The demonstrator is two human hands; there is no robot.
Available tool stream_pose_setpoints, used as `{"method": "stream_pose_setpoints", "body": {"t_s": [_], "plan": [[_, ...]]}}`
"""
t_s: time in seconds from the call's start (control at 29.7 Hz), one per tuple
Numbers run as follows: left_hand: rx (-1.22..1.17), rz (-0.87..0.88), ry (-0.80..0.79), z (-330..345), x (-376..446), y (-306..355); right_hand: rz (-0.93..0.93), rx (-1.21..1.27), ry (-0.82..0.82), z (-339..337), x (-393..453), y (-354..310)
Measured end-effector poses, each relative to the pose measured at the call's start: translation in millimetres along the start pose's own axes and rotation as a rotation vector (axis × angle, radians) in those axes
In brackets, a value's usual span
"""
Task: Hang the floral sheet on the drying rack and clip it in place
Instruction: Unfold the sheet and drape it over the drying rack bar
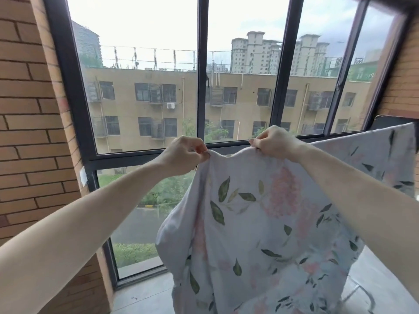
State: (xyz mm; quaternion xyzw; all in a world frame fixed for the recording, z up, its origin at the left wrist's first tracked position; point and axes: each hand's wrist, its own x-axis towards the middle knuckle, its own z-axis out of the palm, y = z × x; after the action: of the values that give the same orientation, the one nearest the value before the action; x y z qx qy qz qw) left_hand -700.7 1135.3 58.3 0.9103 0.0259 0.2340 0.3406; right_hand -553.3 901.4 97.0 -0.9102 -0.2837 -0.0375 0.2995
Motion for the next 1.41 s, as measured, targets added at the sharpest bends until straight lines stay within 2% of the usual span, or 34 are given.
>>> {"method": "stream_pose_setpoints", "body": {"t_s": [0.1, 0.2, 0.37, 0.5, 0.64, 0.77, 0.94, 1.08, 1.14, 1.21, 1.28, 1.35, 1.41], "plan": [[-0.003, -0.003, 0.078, -7.0, 14.5, 9.8, 0.045, 0.117, 0.150, -14.6, 16.2, 4.4], [0.028, -0.006, 0.174, -17.0, 30.3, 19.4, 0.056, 0.119, 0.291, -25.5, 30.8, 9.6], [0.031, -0.002, 0.266, -23.2, 69.2, 39.7, -0.021, 0.142, 0.487, -41.4, 55.0, -2.2], [0.048, -0.010, 0.403, -28.3, 107.1, 53.4, -0.085, 0.159, 0.657, -61.9, 77.8, -13.4], [0.095, -0.086, 0.491, -35.1, 133.2, 58.9, -0.117, 0.124, 0.717, -71.0, 104.4, -29.8], [0.254, -0.204, 0.395, -18.5, 140.9, 37.5, -0.104, 0.000, 0.604, -53.9, 125.8, -27.9], [0.352, -0.382, 0.206, 15.8, 120.6, -10.5, -0.044, -0.116, 0.279, -7.5, 130.1, 0.5], [0.328, -0.438, -0.079, 36.5, 102.8, -30.4, 0.048, -0.331, -0.060, 29.9, 127.0, 19.2], [0.309, -0.438, -0.142, 41.6, 95.0, -32.3, 0.083, -0.484, -0.289, 39.8, 124.4, 21.2], [0.208, -0.412, -0.131, 43.4, 88.6, -25.9, 0.106, -0.535, -0.417, 41.7, 123.8, 21.0], [0.021, -0.347, -0.111, 42.9, 79.8, -7.0, 0.086, -0.487, -0.377, 39.1, 120.7, 18.0], [-0.162, -0.252, -0.126, 42.6, 65.8, 18.2, 0.020, -0.304, -0.224, 34.0, 113.3, 12.8], [-0.213, -0.135, -0.170, 41.6, 45.3, 39.3, -0.057, -0.050, -0.047, 25.5, 100.6, 5.0]]}}
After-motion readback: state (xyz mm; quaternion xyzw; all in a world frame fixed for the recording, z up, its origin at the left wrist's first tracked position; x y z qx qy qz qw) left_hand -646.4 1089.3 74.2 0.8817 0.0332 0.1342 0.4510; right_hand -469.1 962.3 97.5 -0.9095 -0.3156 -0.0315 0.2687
